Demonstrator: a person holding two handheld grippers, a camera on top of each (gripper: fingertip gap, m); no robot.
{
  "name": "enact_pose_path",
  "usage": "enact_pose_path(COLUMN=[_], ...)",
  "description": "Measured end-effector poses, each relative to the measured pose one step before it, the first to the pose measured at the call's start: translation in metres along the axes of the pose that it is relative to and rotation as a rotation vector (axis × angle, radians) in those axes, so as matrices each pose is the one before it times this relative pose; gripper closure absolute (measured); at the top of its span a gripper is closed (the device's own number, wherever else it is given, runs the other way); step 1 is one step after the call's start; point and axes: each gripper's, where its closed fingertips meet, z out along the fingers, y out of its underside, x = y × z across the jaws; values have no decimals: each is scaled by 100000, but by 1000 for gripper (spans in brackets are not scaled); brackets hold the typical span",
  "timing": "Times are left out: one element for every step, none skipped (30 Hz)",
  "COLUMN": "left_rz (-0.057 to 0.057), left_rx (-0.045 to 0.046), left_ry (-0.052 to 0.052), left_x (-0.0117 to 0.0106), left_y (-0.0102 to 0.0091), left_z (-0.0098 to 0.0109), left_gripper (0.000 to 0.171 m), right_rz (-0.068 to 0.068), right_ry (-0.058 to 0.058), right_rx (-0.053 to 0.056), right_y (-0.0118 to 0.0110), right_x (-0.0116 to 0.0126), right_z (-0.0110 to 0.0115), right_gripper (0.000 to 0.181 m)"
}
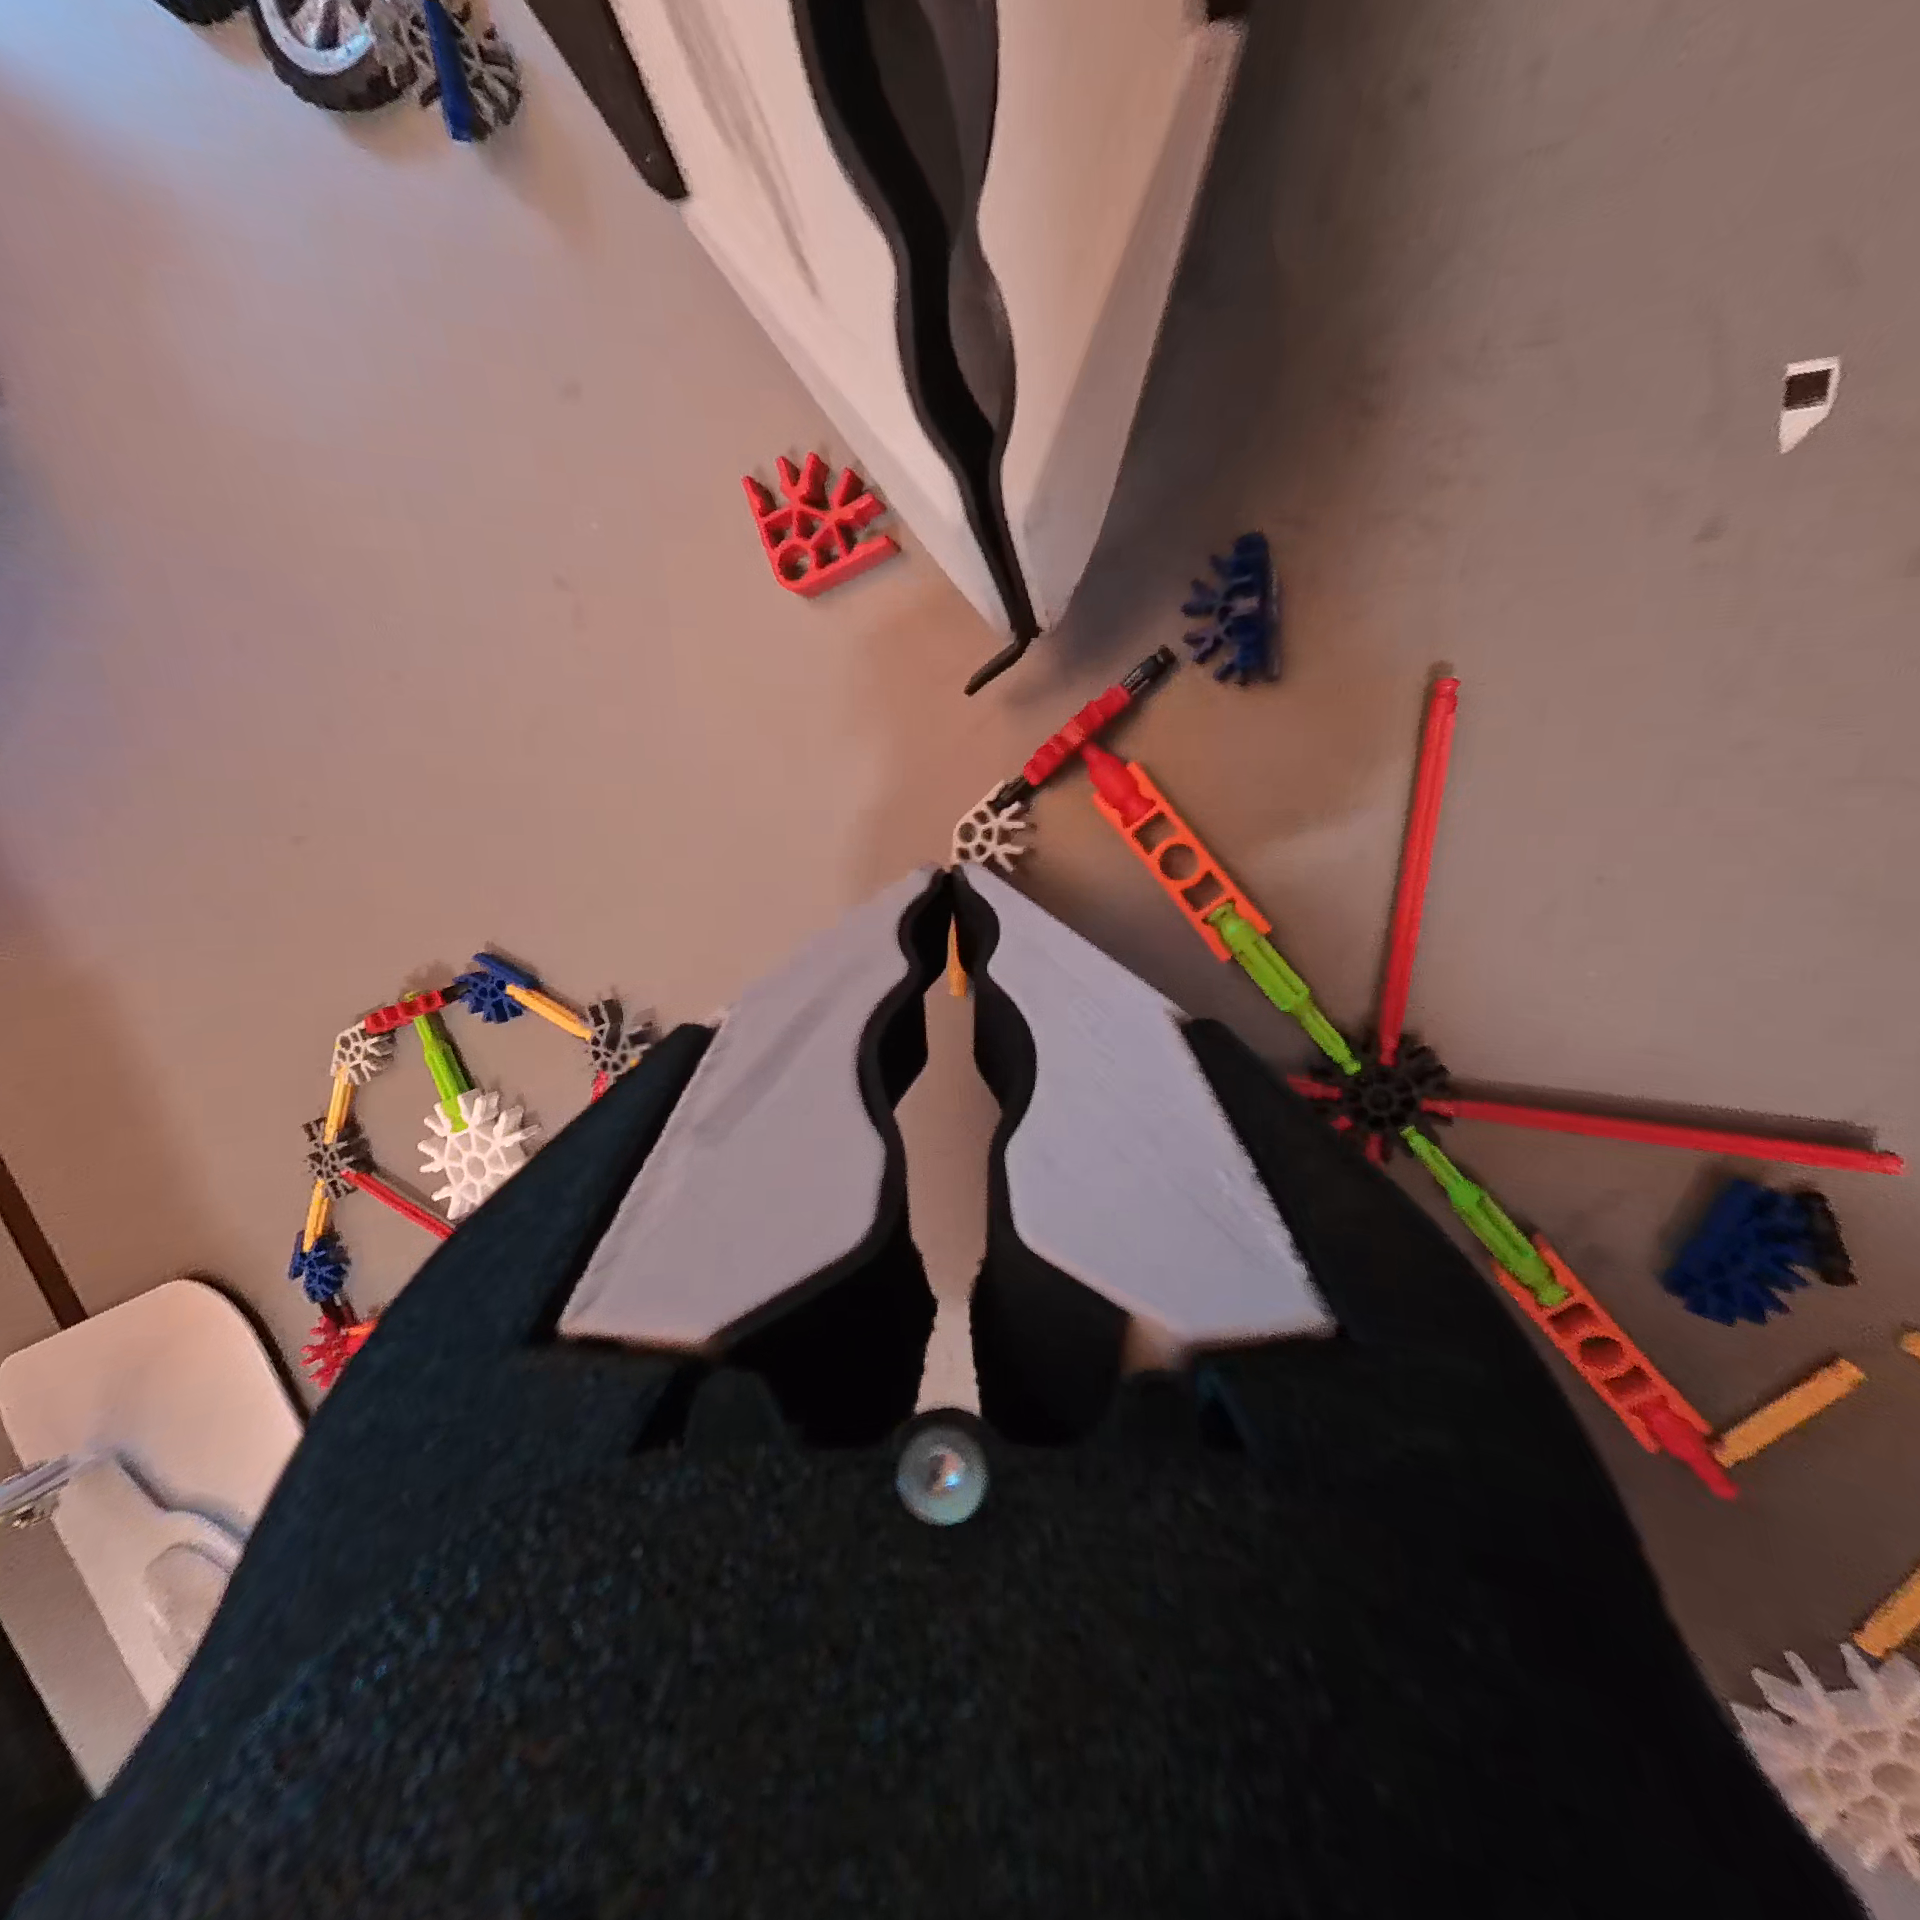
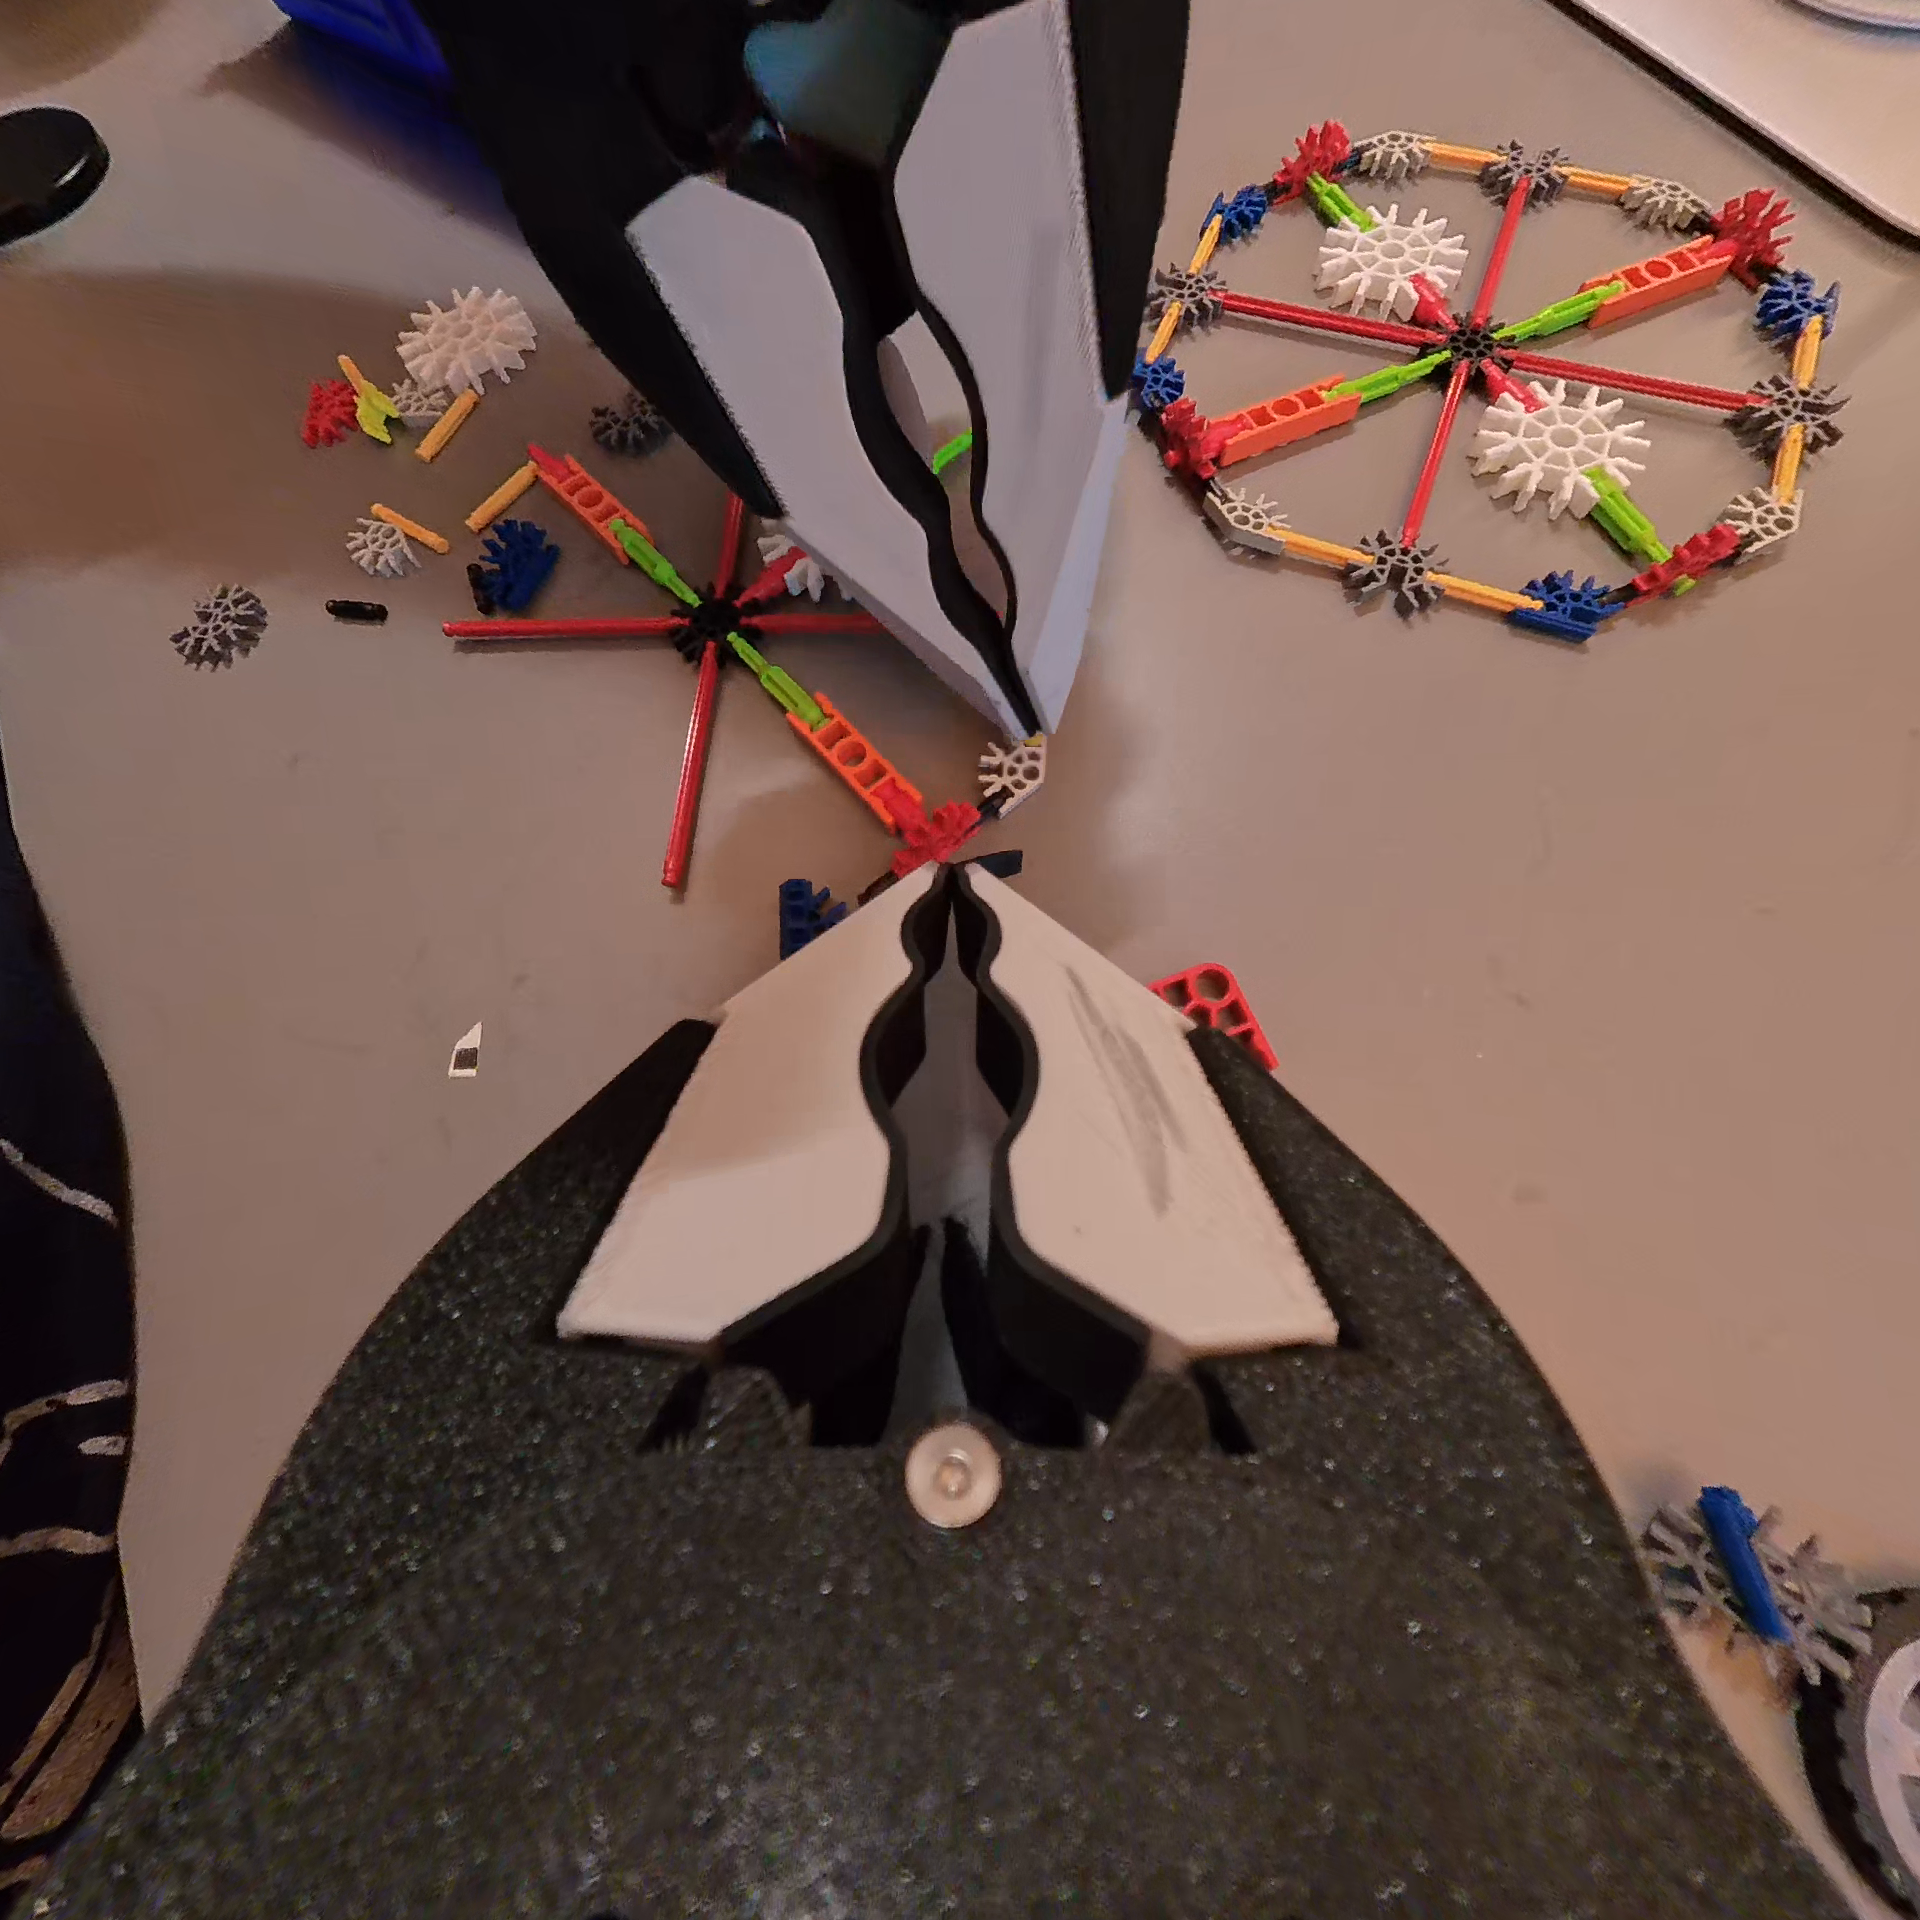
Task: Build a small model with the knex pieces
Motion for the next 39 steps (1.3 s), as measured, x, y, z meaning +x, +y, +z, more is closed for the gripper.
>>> enact_pose_path(left_rz=[80,-92,-298,-12,21,-154,-140,-333,-534,-135,52,-52,-944,-1359,-1330,-1753,-2629,-2923,-2571,-2120,-2572,-3076,-1898,-1380,-1786,-1885,-1112,-1002,-124,-1042,-1250,-772,-394,-380,-49,292,423,486,-320], left_rx=[-169,-135,356,-138,-290,-92,-49,26,-1,-32,-142,-301,-176,-8,159,357,861,1099,801,280,365,616,83,-235,-31,243,36,-684,-1316,-1687,-1849,-1857,-1407,-1215,-1099,-1464,-1510,-1527,-953], left_ry=[106,-63,119,49,-28,339,475,598,771,648,446,488,947,1213,1279,1611,2191,2479,2355,1984,1714,2224,2197,2053,2110,1681,1061,462,-105,-201,-500,-243,25,418,312,109,-305,-422,-180], left_x=[72,18,22,-5,-30,9,22,10,12,21,6,17,16,2,21,11,9,21,-6,-5,-50,-15,-10,-3,-14,-35,-33,-9,-2,-34,-90,-66,-76,-48,-41,-14,-33,-22,-34], left_y=[55,35,-58,15,27,-4,7,0,-5,-5,-6,-17,0,-6,-4,-2,-38,-37,-24,-25,-108,-160,-56,-11,-21,-62,-29,-9,3,-4,-69,-66,-96,-90,-87,-35,-22,-18,-50], left_z=[90,79,22,-4,5,17,3,8,9,14,16,8,14,4,9,2,18,20,-10,7,47,58,23,-10,4,15,7,5,2,10,15,30,29,34,26,7,15,3,13], left_gripper=[171,171,171,171,171,171,171,171,171,171,171,171,171,171,171,171,171,171,171,171,171,171,171,171,171,171,171,171,171,171,171,171,171,171,171,171,171,171,171], right_rz=[-11,18,37,-32,-15,-24,-45,6,52,26,22,92,80,-25,-48,-41,-22,23,28,19,56,34,-72,-88,63,65,-49,-26,81,157,164,49,-167,-219,-197,-143,-38,53,19], right_ry=[-33,-64,-85,-2,-33,-67,-40,-51,-60,-24,32,-30,-71,6,-38,-71,-66,-64,-39,-11,-65,-106,-19,47,34,31,41,61,55,-69,-91,-55,35,43,54,117,148,171,199], right_rx=[0,49,30,-14,-45,-47,-30,-22,-5,36,33,-7,-31,-76,-111,-101,-113,-117,-63,-22,-68,-81,-4,52,26,92,198,173,150,149,129,59,-12,-147,-163,-40,106,184,171], right_y=[17,-1,2,11,15,10,15,12,9,1,15,13,13,19,21,20,27,17,23,12,16,25,4,7,0,7,-13,1,-1,-3,-3,6,4,22,33,11,7,-11,-1], right_x=[13,8,11,18,12,5,4,8,4,13,25,18,22,18,8,-4,6,11,19,13,12,9,8,10,28,15,14,7,17,26,10,8,0,-3,-9,7,14,25,32], right_z=[-7,-23,-9,-14,-16,-9,-17,-15,-13,-24,-26,-19,-19,-18,0,-15,-7,-12,-9,-15,-16,-11,-22,-14,-23,-38,-39,-36,-34,-35,-31,-17,-19,7,-4,-7,-20,-40,-34], right_gripper=[181,181,181,181,181,181,181,181,181,181,181,181,181,181,181,181,181,181,181,181,181,181,181,181,181,181,181,181,181,181,181,181,181,181,181,181,181,181,181])
